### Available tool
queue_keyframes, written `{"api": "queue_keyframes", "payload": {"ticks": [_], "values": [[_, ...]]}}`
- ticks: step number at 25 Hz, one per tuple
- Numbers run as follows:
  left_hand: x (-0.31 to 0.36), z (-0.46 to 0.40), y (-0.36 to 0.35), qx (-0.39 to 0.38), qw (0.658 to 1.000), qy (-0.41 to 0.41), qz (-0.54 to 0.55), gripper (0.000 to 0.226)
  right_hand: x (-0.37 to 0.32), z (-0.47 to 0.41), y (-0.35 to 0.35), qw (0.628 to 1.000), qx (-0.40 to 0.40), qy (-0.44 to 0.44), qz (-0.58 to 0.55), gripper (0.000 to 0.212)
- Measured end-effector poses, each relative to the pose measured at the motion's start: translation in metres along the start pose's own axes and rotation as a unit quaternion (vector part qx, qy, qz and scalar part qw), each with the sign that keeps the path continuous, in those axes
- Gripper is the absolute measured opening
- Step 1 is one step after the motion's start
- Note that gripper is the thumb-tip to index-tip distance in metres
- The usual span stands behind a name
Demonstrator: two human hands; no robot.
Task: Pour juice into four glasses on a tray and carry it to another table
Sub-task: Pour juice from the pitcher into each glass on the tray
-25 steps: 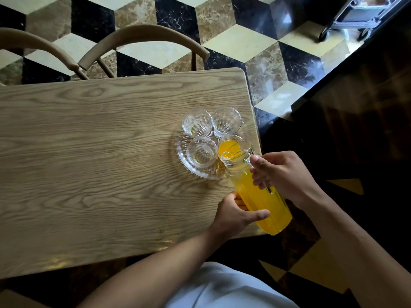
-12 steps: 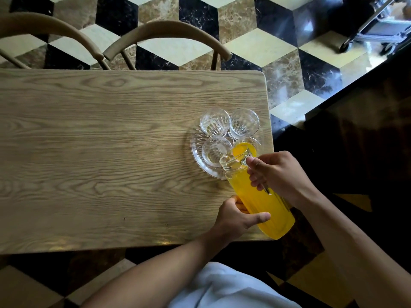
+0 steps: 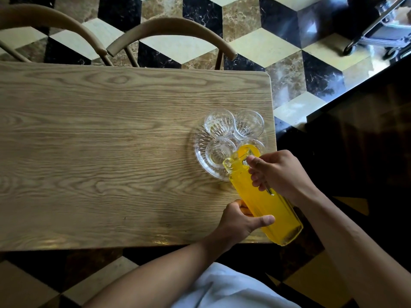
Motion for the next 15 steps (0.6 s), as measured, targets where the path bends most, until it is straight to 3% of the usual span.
{"api": "queue_keyframes", "payload": {"ticks": [5, 15], "values": [[0.004, 0.004, 0.001, 0.005, 1.000, -0.005, -0.007, 0.086, -0.008, -0.005, -0.004, 1.000, -0.014, -0.002, 0.010, 0.044], [0.005, 0.006, 0.000, -0.003, 1.000, -0.006, 0.002, 0.072, -0.013, -0.011, -0.008, 0.999, -0.018, -0.014, 0.037, 0.044]]}}
Point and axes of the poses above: each hand's wrist, its own z-axis away from the middle knuckle, its own y-axis out of the back of the hand, x = y × z, the point moved 7 cm from there along -z, towards the middle knuckle, and after that the axes turned 1 degree about y, right-handed, at the moved point
